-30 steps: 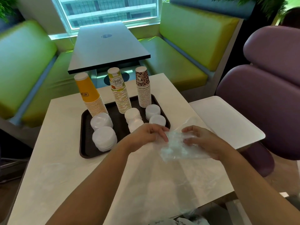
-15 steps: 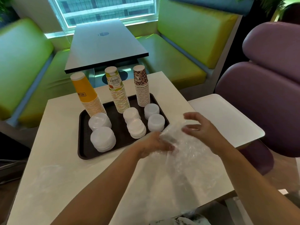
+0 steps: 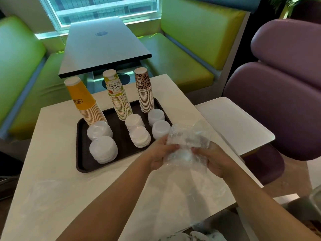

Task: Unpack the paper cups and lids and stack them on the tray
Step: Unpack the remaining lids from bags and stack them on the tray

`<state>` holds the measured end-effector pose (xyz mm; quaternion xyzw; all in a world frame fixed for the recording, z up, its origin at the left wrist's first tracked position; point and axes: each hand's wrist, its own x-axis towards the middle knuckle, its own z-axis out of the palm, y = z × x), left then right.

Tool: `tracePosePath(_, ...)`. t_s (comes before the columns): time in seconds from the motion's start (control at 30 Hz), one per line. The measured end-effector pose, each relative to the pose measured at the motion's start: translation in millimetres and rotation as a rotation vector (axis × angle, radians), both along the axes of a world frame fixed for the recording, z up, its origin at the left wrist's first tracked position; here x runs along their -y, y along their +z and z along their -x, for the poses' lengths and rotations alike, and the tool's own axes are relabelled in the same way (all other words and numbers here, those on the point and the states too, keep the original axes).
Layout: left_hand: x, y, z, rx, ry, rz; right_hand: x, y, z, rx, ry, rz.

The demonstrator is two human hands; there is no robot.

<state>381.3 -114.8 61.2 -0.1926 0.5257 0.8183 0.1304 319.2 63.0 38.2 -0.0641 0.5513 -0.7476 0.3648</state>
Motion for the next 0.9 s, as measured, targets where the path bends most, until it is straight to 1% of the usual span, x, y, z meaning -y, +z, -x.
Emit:
tracePosePath(0.1,-1.3,-0.3,2.7,-0.022,-0.016,-0.071,-4.1,2.1,0.8,0.009,-0.057,0.101)
tracePosePath(0.23,-7.6,4.6,8.7,-0.034,0.000,-0.083,-9.9,1.0,0.4,-0.021,-0.094,0.216)
tracePosePath(0.3,-12.6,8.4,11.4,-0.075,-0.041,-0.077,-12.9,1.1,0.4,-0.037,-0.079,0.235)
tracePosePath(0.4,-17.6,10.4,15.9,-0.100,-0.079,-0.067,-22.4,2.8,3.2,0.008,0.001,0.284)
tracePosePath(0.47,-20.0,8.9,20.1,-0.094,-0.094,-0.047,-34.4,6.5,5.9,0.022,0.016,0.255)
tracePosePath(0.53,-21.9,6.0,24.4,-0.101,-0.116,-0.006,-45.4,8.5,6.9,0.120,-0.056,0.211)
tracePosePath(0.57,-24.0,4.4,27.0,-0.113,-0.136,0.043,-50.4,10.3,6.2,0.192,-0.095,0.218)
tracePosePath(0.63,-27.7,3.0,30.4,-0.150,-0.180,0.158,-54.2,12.0,3.9,0.248,-0.134,0.207)
tracePosePath(0.7,-35.9,3.9,34.8,-0.175,-0.220,0.216,-58.0,13.8,0.5,0.233,-0.136,0.191)
tracePosePath(0.83,-53.6,8.2,45.8,-0.203,-0.271,0.270,-75.3,10.1,1.0,0.227,-0.041,0.065)
tracePosePath(0.9,-61.2,8.5,53.0,-0.217,-0.302,0.318,-85.6,7.5,2.2,0.192,-0.031,0.008)
